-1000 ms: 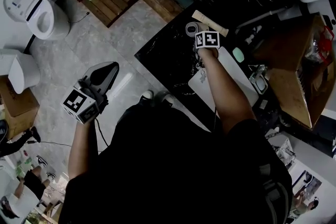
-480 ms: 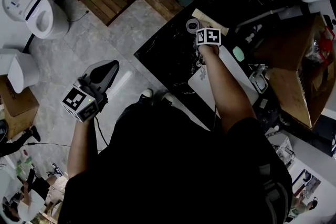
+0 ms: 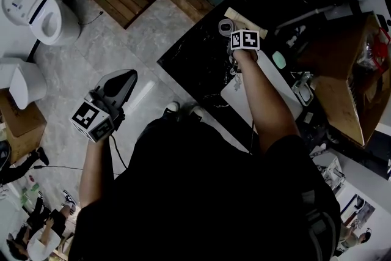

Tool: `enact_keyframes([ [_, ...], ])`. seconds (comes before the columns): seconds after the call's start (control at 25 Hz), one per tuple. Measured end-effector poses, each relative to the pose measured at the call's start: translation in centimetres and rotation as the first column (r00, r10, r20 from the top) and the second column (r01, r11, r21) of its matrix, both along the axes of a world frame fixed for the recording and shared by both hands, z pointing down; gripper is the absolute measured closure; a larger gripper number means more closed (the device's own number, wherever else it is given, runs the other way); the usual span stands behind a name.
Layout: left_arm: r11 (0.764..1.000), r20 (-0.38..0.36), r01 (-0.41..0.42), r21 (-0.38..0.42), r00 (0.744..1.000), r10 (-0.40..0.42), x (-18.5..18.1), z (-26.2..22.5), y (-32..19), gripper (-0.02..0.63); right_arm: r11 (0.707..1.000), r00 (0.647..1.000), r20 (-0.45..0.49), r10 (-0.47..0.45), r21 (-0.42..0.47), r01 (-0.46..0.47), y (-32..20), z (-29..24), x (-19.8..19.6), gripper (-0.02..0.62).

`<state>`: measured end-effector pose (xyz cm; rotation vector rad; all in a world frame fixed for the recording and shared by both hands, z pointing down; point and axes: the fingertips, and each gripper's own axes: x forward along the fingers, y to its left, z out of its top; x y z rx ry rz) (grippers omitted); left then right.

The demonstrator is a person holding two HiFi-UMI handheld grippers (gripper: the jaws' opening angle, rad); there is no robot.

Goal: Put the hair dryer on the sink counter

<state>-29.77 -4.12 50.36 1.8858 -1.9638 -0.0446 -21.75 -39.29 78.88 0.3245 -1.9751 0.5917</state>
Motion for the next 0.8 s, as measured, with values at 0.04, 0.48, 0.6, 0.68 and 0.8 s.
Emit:
enact_keyframes([
  [0.04,1.000,0.004,0.003,0.000,1.000,-0.003,-0.1,-0.1,0.1,0.591,1.000,1.000,0.006,0.003,-0.002,-0.003,0.0,0.0,0.0,0.417],
  [0.48,1.000,-0.011,0.016,0.014,1.000,-0.016,0.1,-0.7,0.7,0.591,0.999,0.998,0.061,0.033,-0.025,-0.031,0.2,-0.2,0.1,0.392],
  [0.6,1.000,-0.011,0.018,0.016,1.000,-0.018,0.3,-0.7,1.2,0.591,0.998,0.996,0.080,0.049,-0.032,-0.047,0.4,-0.3,0.0,0.367],
  [0.68,1.000,-0.028,0.023,0.015,0.999,-0.022,0.6,-0.8,1.5,0.591,0.999,0.995,0.088,0.044,-0.025,-0.042,0.7,-0.4,0.0,0.350],
  [0.8,1.000,-0.012,0.018,0.013,1.000,-0.018,0.8,-0.6,1.9,0.591,0.999,0.995,0.092,0.036,-0.005,-0.035,0.7,-0.4,0.1,0.344],
])
